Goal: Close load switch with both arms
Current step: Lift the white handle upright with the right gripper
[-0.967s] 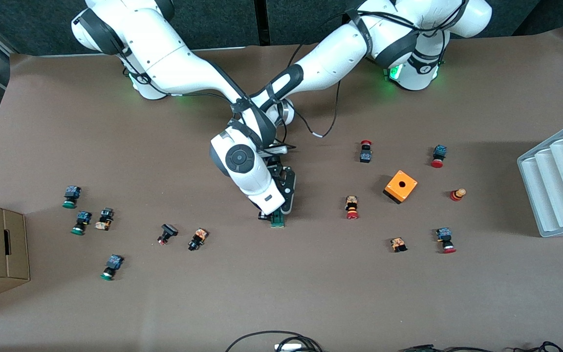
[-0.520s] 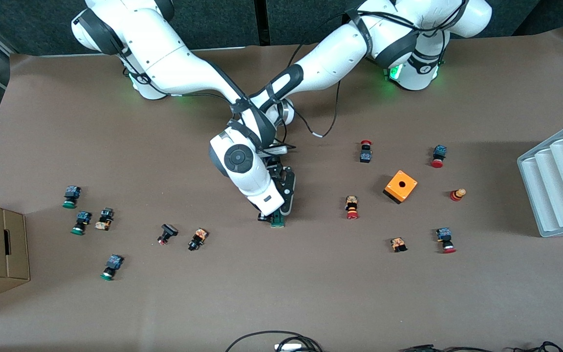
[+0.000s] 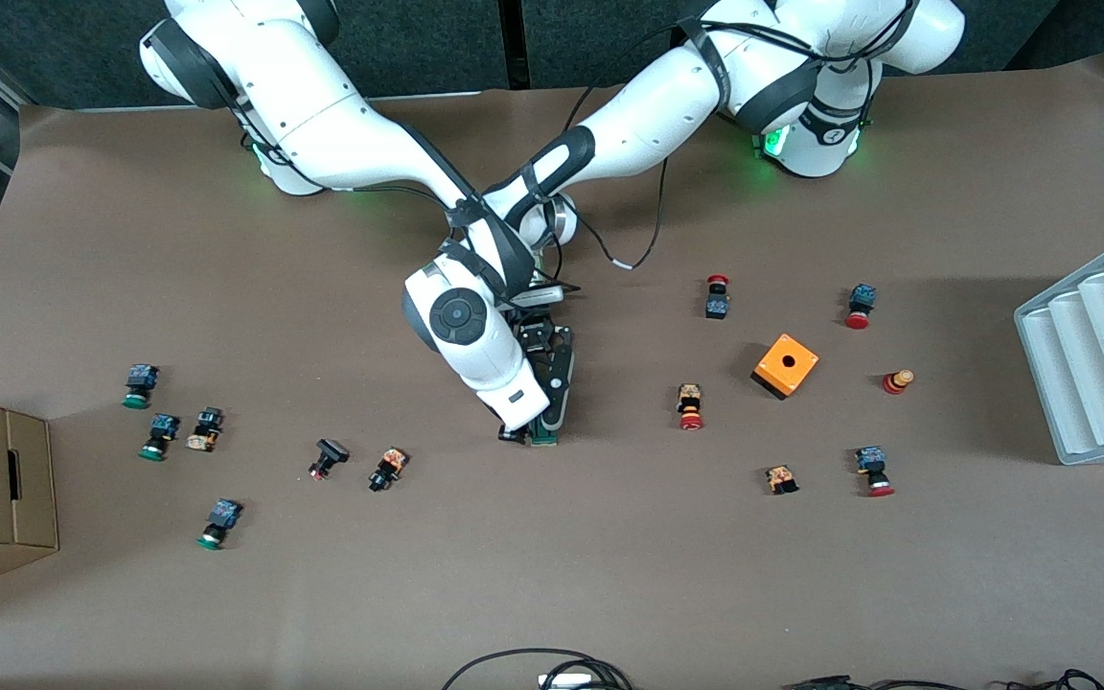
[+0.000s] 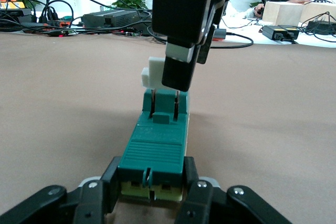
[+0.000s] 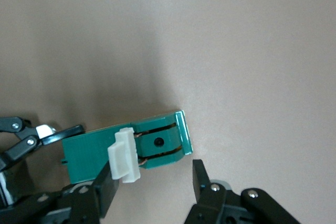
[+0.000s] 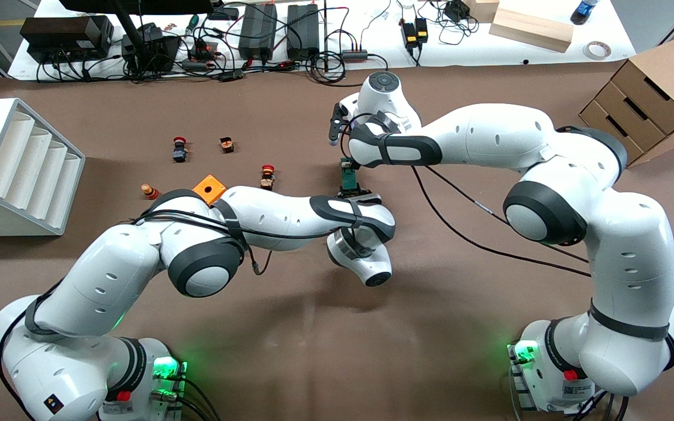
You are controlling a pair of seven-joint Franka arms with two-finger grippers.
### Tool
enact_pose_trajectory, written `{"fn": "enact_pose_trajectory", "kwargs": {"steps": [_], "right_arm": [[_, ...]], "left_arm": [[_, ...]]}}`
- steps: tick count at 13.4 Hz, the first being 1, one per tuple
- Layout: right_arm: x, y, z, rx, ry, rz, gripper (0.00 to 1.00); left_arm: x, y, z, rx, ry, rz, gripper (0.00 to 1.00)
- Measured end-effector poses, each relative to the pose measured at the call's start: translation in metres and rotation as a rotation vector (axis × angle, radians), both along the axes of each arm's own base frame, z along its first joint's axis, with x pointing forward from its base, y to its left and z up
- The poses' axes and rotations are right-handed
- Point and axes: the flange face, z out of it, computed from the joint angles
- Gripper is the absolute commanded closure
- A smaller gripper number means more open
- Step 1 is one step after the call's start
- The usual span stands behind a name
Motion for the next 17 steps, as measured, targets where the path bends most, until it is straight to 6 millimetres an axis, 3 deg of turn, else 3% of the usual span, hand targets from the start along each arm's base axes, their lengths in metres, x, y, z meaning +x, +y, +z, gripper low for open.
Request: {"fn": "enact_pose_trajectory", "kwargs": {"steps": [17], "right_arm": [[0.002,0.012,0.013,0.029,-0.018,0.001,0.36]], "left_arm": [[0.0,0.0,0.0,0.0,0.0,0.0,0.6]]}}
